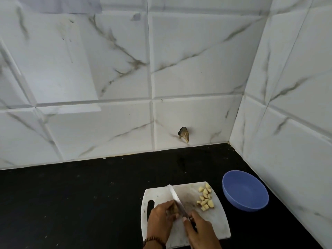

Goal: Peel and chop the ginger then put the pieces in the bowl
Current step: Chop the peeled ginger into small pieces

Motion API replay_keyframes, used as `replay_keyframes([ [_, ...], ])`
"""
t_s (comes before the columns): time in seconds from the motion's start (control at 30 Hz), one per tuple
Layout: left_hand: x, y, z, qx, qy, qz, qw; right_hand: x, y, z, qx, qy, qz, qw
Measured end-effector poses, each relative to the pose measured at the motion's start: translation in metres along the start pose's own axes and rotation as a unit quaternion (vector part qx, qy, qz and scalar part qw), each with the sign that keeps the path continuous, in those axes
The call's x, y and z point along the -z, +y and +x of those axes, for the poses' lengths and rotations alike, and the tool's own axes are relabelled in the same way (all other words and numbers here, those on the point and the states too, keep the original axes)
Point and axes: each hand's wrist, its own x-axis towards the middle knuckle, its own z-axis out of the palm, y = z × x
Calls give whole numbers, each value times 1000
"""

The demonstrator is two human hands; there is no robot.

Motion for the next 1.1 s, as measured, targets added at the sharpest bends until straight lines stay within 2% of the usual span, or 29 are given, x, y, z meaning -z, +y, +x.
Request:
replay_keyframes([
  [0.27, -2, -4, 1, -4, 4, 5, 1000, 0, 2, 2, 31, -10, 2, 999],
  [0.57, -5, -13, 8, -20, 23, 1, 1000, 1, 3, 3, 14, -53, 5, 998],
  [1.1, -5, -11, -3, -28, 53, 2, 998, -12, 12, -4, 30, -15, -62, 998],
])
